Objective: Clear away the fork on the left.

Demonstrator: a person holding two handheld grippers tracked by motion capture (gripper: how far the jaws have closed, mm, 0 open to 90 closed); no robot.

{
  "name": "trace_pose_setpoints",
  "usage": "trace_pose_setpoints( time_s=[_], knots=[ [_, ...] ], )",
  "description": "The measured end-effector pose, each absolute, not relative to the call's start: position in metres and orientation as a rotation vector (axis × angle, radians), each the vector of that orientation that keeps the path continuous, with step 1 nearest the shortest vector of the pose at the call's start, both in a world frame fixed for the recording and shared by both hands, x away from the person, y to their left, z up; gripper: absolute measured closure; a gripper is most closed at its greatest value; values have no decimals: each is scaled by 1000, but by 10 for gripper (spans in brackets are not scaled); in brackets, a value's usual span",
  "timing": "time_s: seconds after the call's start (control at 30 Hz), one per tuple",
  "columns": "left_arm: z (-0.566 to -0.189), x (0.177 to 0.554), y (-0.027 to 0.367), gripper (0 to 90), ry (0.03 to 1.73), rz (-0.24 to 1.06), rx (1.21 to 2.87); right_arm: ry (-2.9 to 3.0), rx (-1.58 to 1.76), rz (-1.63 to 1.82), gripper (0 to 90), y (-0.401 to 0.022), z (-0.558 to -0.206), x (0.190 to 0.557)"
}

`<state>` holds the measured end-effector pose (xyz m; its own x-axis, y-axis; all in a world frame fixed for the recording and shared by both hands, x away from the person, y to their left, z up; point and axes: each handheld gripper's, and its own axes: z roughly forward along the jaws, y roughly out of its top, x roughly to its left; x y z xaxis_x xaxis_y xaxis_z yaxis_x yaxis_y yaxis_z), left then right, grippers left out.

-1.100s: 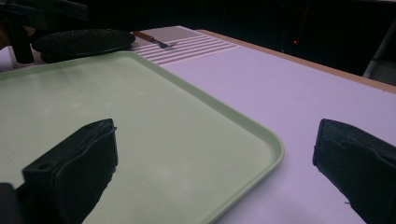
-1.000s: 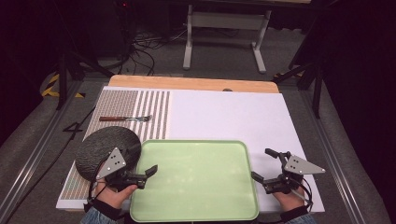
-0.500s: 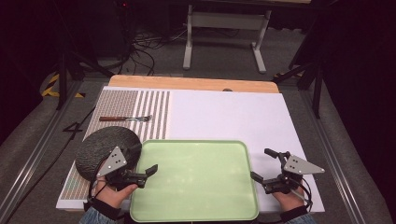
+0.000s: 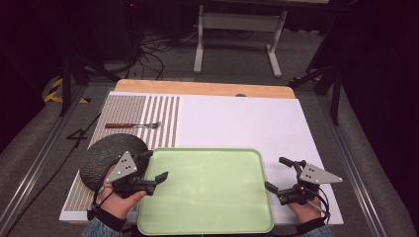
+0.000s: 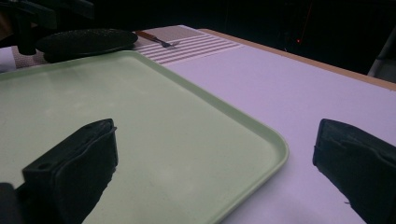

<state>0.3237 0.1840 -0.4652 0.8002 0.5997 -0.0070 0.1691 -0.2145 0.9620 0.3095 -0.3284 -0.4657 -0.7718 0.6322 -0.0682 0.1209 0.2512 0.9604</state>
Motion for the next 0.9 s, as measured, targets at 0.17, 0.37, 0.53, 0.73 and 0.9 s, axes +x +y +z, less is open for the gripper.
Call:
trace_pose_setpoints(
  time_s=[0.17,0.37,0.53,0.73,0.9],
  knots=[
    [-459,329,186,167,584,464,1805,2081,687,1541,4,-329,-466,310],
    [-453,337,188,198,563,442,1827,2077,692,1539,4,-329,-466,310],
    [-449,345,190,208,561,426,1857,2077,693,1542,4,-329,-466,311],
    [-440,355,193,201,563,417,1885,2078,696,1547,4,-330,-465,311],
    [-431,366,194,192,551,406,1942,2077,697,1550,4,-330,-465,311]
  ],
)
